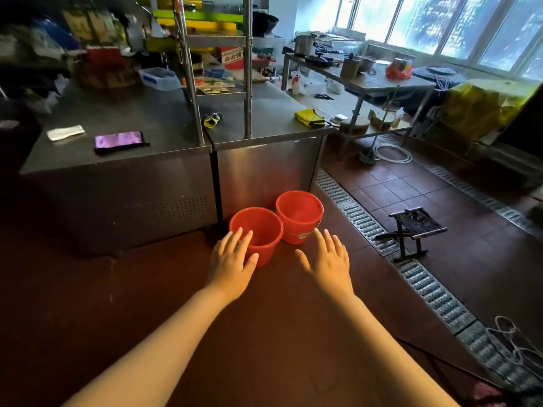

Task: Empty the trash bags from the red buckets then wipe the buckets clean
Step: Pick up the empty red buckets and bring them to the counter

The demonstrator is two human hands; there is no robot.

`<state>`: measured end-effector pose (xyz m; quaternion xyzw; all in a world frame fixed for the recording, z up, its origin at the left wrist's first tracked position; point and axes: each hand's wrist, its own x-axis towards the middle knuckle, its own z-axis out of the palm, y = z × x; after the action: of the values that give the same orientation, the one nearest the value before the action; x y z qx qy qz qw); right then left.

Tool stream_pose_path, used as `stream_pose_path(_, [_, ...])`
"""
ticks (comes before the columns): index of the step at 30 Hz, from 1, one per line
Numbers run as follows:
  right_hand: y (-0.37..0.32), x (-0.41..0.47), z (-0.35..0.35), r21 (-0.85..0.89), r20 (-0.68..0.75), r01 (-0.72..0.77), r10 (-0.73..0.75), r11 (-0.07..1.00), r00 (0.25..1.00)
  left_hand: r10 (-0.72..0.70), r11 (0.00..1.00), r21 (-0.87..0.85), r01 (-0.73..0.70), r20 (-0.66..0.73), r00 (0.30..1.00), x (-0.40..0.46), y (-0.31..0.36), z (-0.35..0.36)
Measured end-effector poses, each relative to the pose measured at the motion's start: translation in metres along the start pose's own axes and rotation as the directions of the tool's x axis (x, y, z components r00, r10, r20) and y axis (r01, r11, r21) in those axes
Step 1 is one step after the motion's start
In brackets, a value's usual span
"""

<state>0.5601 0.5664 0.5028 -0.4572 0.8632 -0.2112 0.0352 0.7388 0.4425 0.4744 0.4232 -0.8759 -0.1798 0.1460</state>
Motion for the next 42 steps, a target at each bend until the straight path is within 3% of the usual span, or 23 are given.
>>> stream_pose_path(4, [0.027,0.059,0.009,0.009,0.029,-0.036,0.036,0.999,0.999,0.017,1.000,0.016,-0.018,0.055,0.998,0.068,0.012,0.023])
stream_pose_path(12, [0.074,0.198,0.030,-0.043,-0.034,-0.089,0.088,0.995,0.996,0.015,0.999,-0.038,-0.014,0.025,1.000,0.231,0.018,0.063])
stream_pose_path(22, [0.105,0.362,0.058,-0.033,0.032,-0.155,0.157,0.987,0.987,0.004,1.000,0.000,-0.004,0.187,0.982,0.403,0.017,0.101])
stream_pose_path(30, [0.163,0.483,0.079,0.177,0.134,-0.217,0.195,0.960,0.972,-0.033,0.999,-0.022,0.037,0.175,0.984,0.517,0.032,0.142])
stream_pose_path(42, [0.266,0.678,0.082,0.054,0.239,0.052,-0.064,0.997,0.969,-0.281,0.953,-0.089,0.289,0.089,0.955,0.660,0.091,0.223])
